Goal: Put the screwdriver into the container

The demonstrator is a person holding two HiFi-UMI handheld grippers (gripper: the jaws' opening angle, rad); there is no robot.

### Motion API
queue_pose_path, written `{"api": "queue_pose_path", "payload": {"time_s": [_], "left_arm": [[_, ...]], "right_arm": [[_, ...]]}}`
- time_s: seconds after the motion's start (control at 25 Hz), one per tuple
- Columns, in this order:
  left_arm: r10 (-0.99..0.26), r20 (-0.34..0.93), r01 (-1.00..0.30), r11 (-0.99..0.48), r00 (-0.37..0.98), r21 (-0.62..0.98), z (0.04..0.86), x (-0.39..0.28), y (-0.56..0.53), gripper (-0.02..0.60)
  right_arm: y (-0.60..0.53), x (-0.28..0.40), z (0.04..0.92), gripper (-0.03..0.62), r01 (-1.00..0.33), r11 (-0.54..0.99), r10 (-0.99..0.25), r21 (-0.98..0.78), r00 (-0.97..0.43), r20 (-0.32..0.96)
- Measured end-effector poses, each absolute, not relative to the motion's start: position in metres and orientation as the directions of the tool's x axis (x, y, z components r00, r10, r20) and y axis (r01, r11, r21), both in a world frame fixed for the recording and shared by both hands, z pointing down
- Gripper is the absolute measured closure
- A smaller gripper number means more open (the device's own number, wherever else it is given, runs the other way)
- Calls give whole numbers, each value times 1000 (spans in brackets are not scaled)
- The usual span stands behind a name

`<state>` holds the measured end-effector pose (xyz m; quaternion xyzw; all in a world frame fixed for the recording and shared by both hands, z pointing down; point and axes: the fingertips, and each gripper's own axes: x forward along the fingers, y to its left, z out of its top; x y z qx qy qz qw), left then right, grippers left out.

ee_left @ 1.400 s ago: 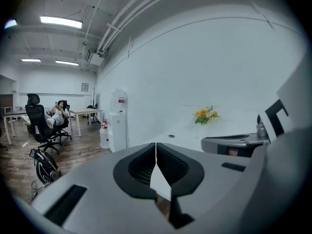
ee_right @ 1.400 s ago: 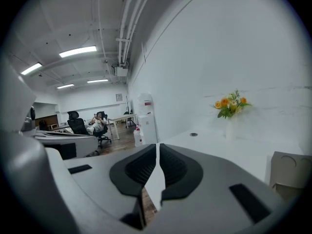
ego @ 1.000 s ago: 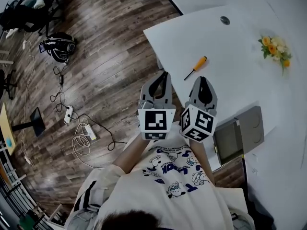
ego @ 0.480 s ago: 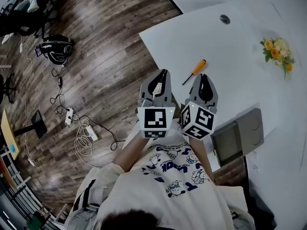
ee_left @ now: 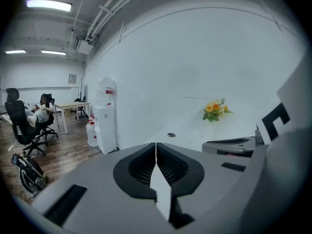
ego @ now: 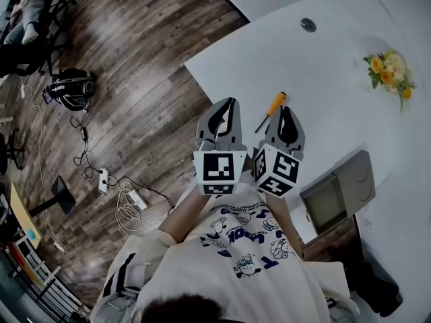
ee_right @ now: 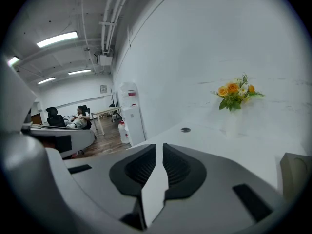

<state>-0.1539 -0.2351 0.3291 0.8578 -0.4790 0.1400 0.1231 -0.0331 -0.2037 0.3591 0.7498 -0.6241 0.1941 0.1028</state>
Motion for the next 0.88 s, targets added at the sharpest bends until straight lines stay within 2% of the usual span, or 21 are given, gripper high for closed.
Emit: {"api": "queue_pose_path", "payload": {"time_s": [0.4, 0.52, 0.6, 0.88], "left_arm": [[-704, 416, -799, -593, 575, 101, 354, -128, -266, 561], [-680, 435, -784, -611, 590, 110, 363, -122, -272, 561], [-664, 451, -777, -619, 597, 117, 370, -120, -276, 561], [-618, 500, -760, -636, 607, 136, 394, -112, -281, 561]], "right_arm": [[-223, -15, 388, 551, -955, -286, -840, -77, 212, 499], [-226, -12, 397, 538, -950, -303, -824, -75, 221, 521], [-229, -10, 403, 500, -947, -312, -813, -74, 226, 536], [-228, -5, 425, 490, -932, -354, -765, -80, 239, 597]]}}
